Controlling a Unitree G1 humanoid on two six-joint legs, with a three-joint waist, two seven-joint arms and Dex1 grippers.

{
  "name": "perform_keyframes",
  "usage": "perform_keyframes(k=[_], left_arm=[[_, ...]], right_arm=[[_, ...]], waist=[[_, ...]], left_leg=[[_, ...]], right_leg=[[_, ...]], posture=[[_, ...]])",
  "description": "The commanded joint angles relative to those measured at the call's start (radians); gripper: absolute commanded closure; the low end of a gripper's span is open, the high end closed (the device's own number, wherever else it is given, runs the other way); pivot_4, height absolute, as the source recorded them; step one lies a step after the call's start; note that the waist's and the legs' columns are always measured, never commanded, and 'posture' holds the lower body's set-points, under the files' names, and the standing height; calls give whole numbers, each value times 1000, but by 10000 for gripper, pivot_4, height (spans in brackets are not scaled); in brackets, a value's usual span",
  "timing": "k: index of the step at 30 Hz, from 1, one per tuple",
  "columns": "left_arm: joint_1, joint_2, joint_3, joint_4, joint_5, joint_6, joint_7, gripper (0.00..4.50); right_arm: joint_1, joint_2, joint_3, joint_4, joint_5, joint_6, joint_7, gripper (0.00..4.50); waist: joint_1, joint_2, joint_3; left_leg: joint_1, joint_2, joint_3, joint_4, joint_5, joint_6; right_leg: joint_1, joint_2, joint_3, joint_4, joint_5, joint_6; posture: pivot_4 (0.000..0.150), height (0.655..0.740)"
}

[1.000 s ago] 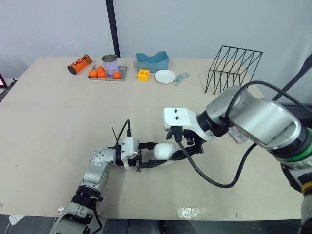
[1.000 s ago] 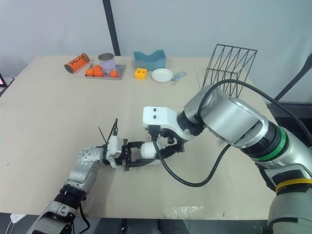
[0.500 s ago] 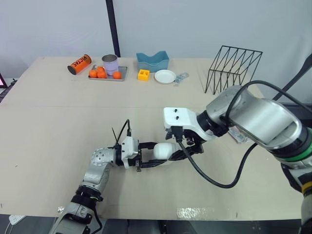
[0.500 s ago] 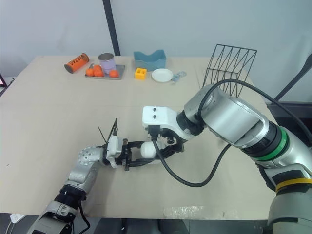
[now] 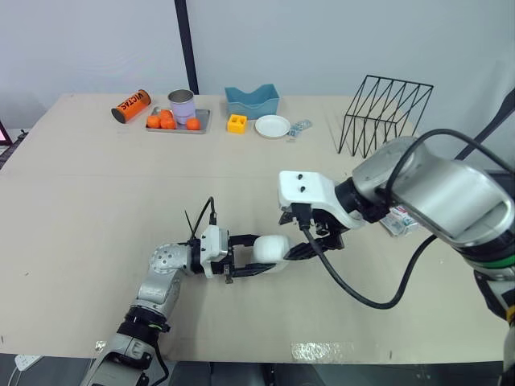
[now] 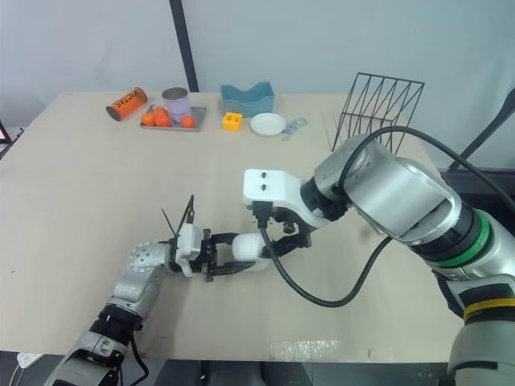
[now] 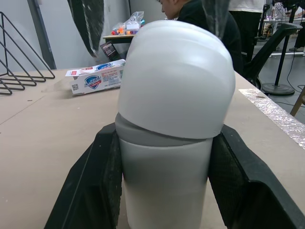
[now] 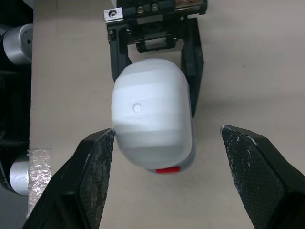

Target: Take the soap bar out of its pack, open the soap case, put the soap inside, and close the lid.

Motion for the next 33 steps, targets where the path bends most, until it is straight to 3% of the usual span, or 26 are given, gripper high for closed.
perform_keyframes(k=[1,14,17,23,29,33], left_arm=[[-8,9,2,-8,-7,-2,-7,25619],[-12,28,11,-9,-13,7,-13,25619],[-12,35,9,-12,-17,12,-15,25619],[-18,44,6,-11,-21,18,-21,25619],[-23,46,4,-12,-20,25,-26,25619],[-23,49,3,-14,-18,27,-28,25619]], right_arm=[[-1,-39,-72,-45,22,-1,11,8548],[69,-118,-264,-138,115,-18,-2,8548],[88,-57,-340,-110,151,-4,-55,17599],[109,72,-423,-88,226,34,-142,44134],[183,173,-499,-87,339,49,-188,44134],[248,150,-467,-125,348,19,-197,44134]], waist=[[0,0,0],[-2,0,0],[-2,0,0],[-1,0,0],[-1,0,0],[0,0,0]], left_leg=[[0,0,0,0,0,0],[0,0,1,-1,0,0],[1,1,1,-1,0,0],[1,1,1,-1,0,0],[1,1,1,-1,0,0],[1,1,1,-1,0,0]], right_leg=[[0,0,0,0,0,0],[0,0,0,0,0,0],[0,1,0,0,0,0],[0,1,1,0,0,-1],[0,1,0,0,0,-1],[0,1,0,0,0,-1]], posture=[[1500,7400],[1500,7400],[1500,7400],[1500,7400],[1500,7400],[1500,7400]])
